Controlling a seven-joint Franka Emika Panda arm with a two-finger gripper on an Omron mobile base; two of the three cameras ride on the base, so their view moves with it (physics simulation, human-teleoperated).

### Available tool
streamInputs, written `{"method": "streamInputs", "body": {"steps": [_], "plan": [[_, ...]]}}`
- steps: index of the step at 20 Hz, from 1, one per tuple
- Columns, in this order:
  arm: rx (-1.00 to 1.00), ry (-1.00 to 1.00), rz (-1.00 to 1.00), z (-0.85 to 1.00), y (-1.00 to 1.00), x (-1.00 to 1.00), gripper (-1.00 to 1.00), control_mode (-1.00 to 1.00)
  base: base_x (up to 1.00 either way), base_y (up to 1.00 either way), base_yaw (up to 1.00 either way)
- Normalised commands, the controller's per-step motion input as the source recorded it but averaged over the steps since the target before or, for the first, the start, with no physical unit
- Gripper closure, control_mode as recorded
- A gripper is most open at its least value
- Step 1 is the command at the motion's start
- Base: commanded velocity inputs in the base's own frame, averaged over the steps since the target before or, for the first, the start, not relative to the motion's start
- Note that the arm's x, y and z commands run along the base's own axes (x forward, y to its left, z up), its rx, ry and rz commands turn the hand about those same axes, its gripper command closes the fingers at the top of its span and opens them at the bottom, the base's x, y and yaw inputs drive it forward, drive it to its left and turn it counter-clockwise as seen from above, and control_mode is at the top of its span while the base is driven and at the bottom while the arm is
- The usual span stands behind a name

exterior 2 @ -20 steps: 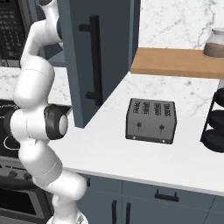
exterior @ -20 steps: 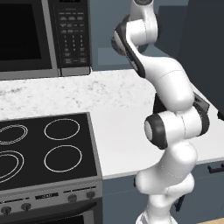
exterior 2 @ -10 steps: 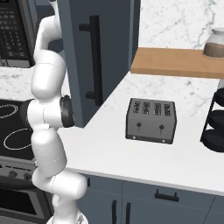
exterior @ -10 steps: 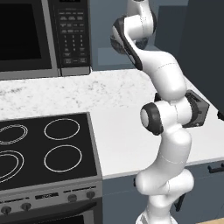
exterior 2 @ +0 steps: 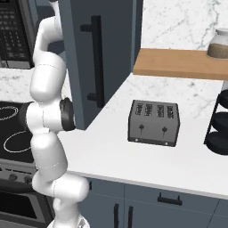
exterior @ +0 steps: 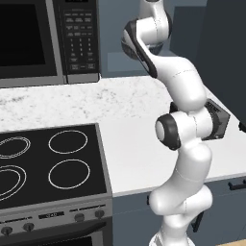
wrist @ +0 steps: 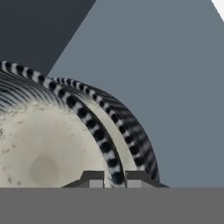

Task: Pick up the bowls on the counter and stack them on top of one another in the open cabinet. Place the smaller bowl on top of the larger bowl.

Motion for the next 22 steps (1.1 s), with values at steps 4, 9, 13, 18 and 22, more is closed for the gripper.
{"method": "streamInputs", "body": {"steps": [4,9,13,18,22], "plan": [[0.00,0.00,0.00,-0.32,0.00,0.01,1.00,-1.00,0.00,0.00,0.00],[0.00,0.02,0.00,-0.15,0.00,0.09,-1.00,-1.00,0.00,0.00,0.00],[0.00,0.00,0.00,-0.05,-0.01,0.00,-1.00,-1.00,0.00,0.00,0.00],[0.00,-0.02,0.00,0.00,0.00,0.00,-1.00,-1.00,0.00,0.00,0.00],[0.00,-0.18,0.00,0.07,0.00,0.01,-1.00,-1.00,0.00,0.00,0.00]]}}
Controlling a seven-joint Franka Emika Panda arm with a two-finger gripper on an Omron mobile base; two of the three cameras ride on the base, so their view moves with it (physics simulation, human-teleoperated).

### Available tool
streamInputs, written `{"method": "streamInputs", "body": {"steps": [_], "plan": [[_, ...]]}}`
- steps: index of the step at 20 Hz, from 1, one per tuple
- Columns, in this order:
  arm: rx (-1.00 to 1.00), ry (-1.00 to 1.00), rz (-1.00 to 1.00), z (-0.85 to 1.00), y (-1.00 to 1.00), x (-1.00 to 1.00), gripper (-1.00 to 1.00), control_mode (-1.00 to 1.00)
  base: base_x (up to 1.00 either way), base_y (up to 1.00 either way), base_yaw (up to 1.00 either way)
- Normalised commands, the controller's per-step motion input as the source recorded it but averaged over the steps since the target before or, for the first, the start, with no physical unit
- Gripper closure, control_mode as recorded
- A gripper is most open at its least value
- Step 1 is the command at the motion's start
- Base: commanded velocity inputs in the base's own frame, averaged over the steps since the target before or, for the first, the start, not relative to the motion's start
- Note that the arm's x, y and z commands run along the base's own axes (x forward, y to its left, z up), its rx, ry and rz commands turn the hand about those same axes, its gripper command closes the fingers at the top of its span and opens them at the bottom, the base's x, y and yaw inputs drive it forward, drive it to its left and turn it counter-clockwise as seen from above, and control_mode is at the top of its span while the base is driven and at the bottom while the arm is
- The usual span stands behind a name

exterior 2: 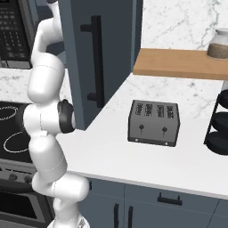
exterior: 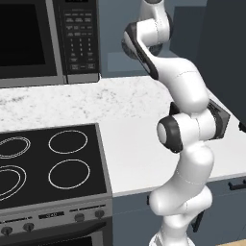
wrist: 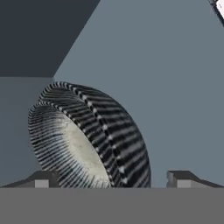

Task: Pick up the bowls on the counter and stack them on top of one another in the open cabinet. Place the smaller bowl on top of the larger bowl.

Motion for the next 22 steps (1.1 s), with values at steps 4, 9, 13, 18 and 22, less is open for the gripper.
{"method": "streamInputs", "body": {"steps": [4,9,13,18,22], "plan": [[0.00,-0.24,0.00,0.22,0.00,-0.08,-1.00,-1.00,0.00,0.00,0.00],[0.05,-0.32,0.00,0.19,0.00,-0.74,-1.00,-1.00,0.00,0.00,0.00],[0.02,-0.26,0.00,0.12,0.05,-1.00,-1.00,-1.00,0.00,0.00,0.00],[0.00,-0.02,0.00,0.00,0.09,-1.00,-1.00,-1.00,0.00,0.00,0.00],[0.00,0.05,0.00,-0.06,0.17,-1.00,-1.00,-1.00,0.00,0.00,0.00]]}}
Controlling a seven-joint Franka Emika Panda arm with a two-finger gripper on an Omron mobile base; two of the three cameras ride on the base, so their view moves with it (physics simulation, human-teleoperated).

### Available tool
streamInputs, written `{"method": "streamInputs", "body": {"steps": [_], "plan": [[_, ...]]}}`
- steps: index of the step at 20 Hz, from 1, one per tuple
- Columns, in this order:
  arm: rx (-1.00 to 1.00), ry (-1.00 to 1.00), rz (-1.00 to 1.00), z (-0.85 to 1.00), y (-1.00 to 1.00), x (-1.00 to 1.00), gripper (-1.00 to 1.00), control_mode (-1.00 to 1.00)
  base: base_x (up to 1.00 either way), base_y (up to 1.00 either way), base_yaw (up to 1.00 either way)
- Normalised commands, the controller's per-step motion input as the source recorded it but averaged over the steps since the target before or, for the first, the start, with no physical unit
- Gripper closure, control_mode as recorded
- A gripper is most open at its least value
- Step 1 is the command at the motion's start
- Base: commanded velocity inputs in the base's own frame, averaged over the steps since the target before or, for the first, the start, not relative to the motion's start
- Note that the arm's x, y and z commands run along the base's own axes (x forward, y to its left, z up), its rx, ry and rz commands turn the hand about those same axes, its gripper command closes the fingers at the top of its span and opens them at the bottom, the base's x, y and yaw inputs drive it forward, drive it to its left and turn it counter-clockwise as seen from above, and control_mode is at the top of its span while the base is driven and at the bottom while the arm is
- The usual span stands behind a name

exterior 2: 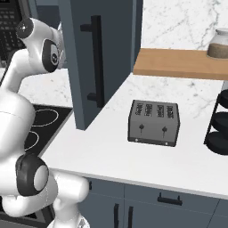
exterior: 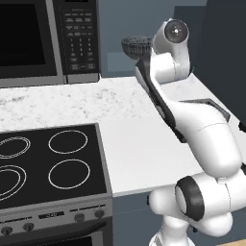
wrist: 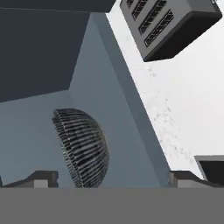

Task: Pick up the bowls on the counter and stack them on top of one another in the open cabinet. Place the smaller bowl on top of the larger bowl.

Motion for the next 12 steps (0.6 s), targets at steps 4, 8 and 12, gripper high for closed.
{"method": "streamInputs", "body": {"steps": [4,8,12], "plan": [[0.00,0.04,0.00,-0.36,0.15,-1.00,-1.00,-1.00,0.00,0.00,0.00],[0.00,0.17,0.00,-0.72,0.05,-1.00,-1.00,-1.00,0.00,0.00,0.00],[0.00,0.21,0.00,-0.92,0.00,-0.79,-1.00,-1.00,0.00,0.00,0.00]]}}
